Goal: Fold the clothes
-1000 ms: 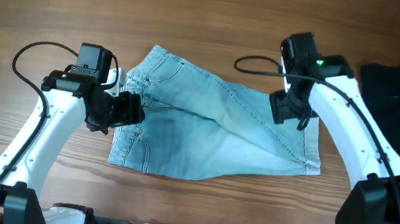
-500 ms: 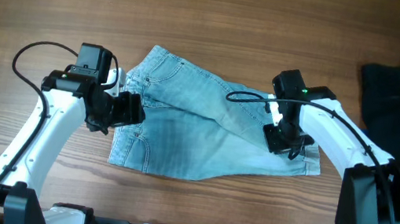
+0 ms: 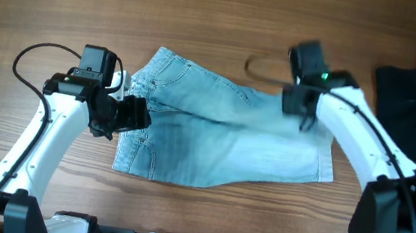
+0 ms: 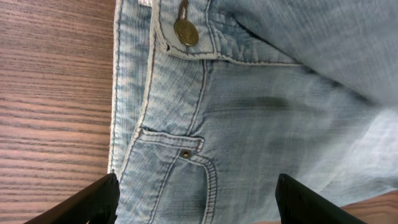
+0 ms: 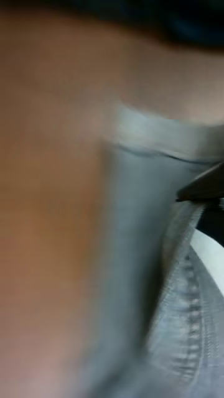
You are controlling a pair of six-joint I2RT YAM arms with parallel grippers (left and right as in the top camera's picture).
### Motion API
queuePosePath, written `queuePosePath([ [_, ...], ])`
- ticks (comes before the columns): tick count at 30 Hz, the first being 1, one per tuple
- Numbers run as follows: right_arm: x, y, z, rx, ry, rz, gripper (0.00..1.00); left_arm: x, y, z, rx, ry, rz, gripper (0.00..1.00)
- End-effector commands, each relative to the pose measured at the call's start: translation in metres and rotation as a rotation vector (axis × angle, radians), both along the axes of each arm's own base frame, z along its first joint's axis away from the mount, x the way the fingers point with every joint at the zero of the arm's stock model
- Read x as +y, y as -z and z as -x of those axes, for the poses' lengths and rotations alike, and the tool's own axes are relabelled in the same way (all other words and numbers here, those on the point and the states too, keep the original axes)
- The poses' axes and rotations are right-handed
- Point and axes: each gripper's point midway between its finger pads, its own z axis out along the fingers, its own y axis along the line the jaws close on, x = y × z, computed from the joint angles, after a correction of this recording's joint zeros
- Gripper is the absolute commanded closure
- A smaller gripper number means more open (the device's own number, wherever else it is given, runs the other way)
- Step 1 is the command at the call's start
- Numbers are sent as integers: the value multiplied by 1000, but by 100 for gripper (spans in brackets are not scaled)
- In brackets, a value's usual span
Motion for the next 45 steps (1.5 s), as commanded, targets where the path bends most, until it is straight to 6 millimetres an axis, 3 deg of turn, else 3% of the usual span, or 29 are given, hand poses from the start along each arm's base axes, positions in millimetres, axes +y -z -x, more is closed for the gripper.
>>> queuePosePath([
  [1, -21, -86, -66, -380, 177, -9, 93, -4, -2, -2, -2, 9, 16, 20],
  [3, -11, -105, -91, -489, 129, -92, 43, -4, -2, -2, -2, 9, 16, 20],
  [6, -11, -107, -96, -495, 99, -117, 22, -4, -2, -1, 2, 9, 16, 20],
  [10, -36, -85, -74, -376, 151, -32, 0, -4, -2, -1, 1, 9, 16, 20],
  [12, -46, -73, -61, -303, 166, -4, 0, -4, -2, -1, 1, 9, 16, 20],
  [18, -69, -34, 19, 10, 381, 13, 0, -4, -2, -1, 1, 9, 16, 14],
  [23, -58, -11, 63, 229, 455, -140, 0, -4, -2, 0, 6, 9, 15, 13],
  [28, -60, 8, 91, 336, 473, -147, 0, -3, 1, 13, 63, 9, 12, 13],
  [35, -43, 35, 120, 422, 468, -242, 0, -1, 21, 41, 184, -75, 12, 14],
  [41, -43, 26, 129, 392, 458, -254, 0, -8, 39, 71, 298, -143, 54, 17],
  [45, -43, 15, 128, 349, 450, -268, 0, -7, 52, 87, 383, -300, 51, 19],
])
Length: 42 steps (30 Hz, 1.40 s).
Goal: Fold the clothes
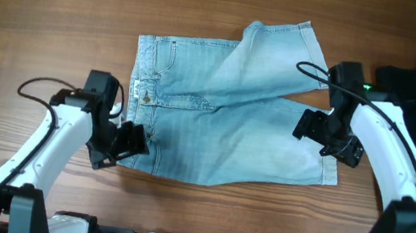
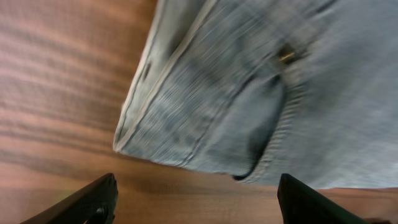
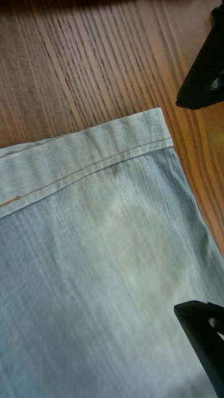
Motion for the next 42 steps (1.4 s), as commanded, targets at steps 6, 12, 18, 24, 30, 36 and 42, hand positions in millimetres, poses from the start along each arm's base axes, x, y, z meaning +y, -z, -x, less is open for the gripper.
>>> queuePosePath([
  [6, 3, -16, 2, -50, 3, -22, 0, -5, 34, 15, 78, -273, 4, 21],
  [12, 2, -16, 3, -47, -2, -21, 0, -6, 39, -6, -23, -273, 24, 26],
  [18, 2, -16, 3, -46, -12, -22, 0, 2, 42, -10, -48, -273, -27, 49],
  [24, 2, -16, 5, -38, -15, -21, 0, 3, 42, -5, -25, -284, -31, 71],
  [30, 2, -16, 6, -35, -15, -20, 0, 3, 42, -4, -19, -284, -33, 96],
  [36, 2, -16, 14, -1, -6, -18, 0, 17, 27, -39, -120, -324, -65, 96],
  [42, 3, -14, 24, 36, 19, -25, 0, 44, -1, -82, -238, -401, -106, 96],
])
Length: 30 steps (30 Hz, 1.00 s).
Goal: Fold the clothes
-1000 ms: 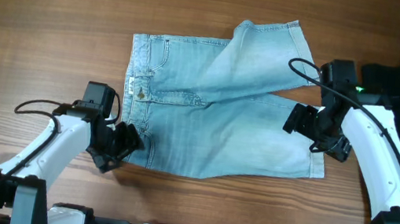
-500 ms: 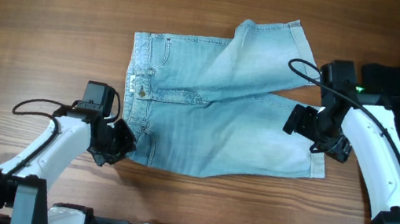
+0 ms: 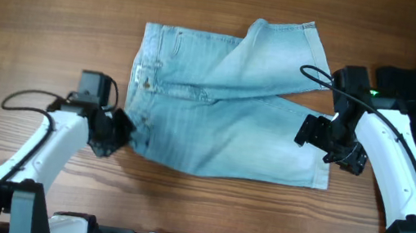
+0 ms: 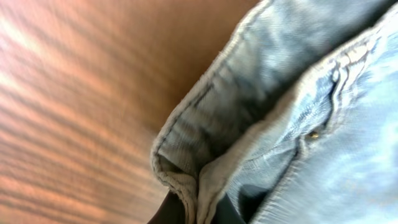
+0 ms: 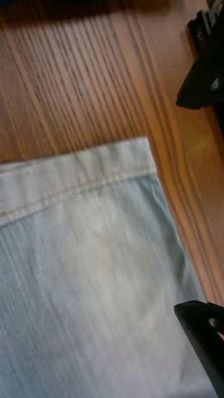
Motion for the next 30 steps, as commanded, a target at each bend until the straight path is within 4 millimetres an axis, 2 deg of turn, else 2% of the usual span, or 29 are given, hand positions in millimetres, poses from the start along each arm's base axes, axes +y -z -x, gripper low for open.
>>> queuePosePath([
  [1, 3, 3, 5, -1, 21, -18, 0, 39, -25, -41, -107, -99, -96, 96],
  [5, 20, 20, 12, 17, 23, -121, 0, 63, -31, -47, -124, -176, -102, 96],
  [8, 32, 35, 24, 46, 31, -195, 0, 74, -28, -37, -85, -214, -103, 96],
  [12, 38, 60, 49, 102, 48, -231, 0, 73, -25, -21, -26, -183, -103, 96],
  [16, 52, 73, 66, 137, 52, -324, 2, 70, -24, -10, 23, -180, -96, 95],
  [21, 59, 86, 77, 145, 56, -371, 6, 68, -22, 2, 67, -155, -93, 94],
  [27, 67, 95, 70, 90, 57, -425, 25, 67, -22, 6, 80, -125, -94, 94],
  [30, 68, 96, 59, 49, 74, -427, 46, 67, -22, 7, 82, -125, -94, 94],
])
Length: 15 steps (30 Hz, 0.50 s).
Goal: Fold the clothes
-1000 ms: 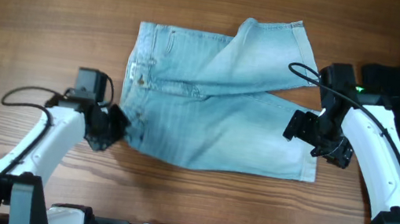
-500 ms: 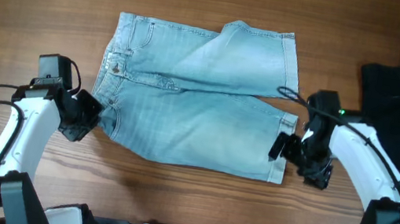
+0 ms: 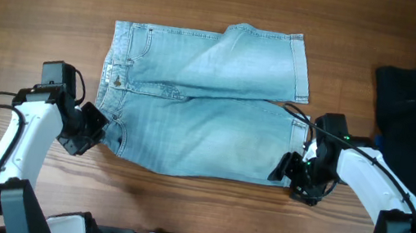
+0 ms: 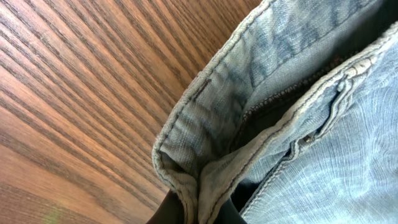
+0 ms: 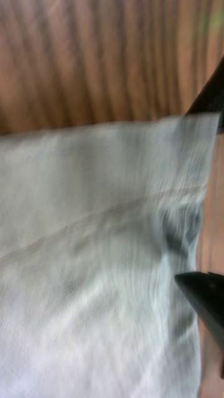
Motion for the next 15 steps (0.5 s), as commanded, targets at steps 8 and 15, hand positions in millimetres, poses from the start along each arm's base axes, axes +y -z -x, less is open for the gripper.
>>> queuePosePath([
  [8, -3, 11, -17, -57, 69, 30, 77, 4, -1, 3, 17, 19, -19, 93],
  [15, -5, 4, -18, -73, 46, 39, 96, 2, -5, 11, 36, 106, -16, 96],
])
